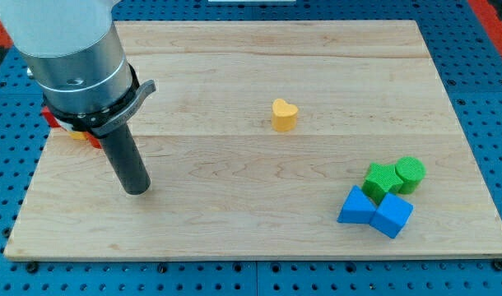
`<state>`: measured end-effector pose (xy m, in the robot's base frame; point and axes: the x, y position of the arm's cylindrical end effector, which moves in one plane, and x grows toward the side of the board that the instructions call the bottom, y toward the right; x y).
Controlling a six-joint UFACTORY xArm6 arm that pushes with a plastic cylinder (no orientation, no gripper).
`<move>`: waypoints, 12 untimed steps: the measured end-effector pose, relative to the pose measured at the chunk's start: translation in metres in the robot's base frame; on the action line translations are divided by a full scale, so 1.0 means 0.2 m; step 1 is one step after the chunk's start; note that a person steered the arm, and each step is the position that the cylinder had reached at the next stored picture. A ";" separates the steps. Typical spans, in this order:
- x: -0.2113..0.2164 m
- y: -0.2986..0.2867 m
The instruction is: Push the yellow heart down a dit
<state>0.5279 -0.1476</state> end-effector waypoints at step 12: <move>-0.62 0.79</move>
<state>0.4033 0.0100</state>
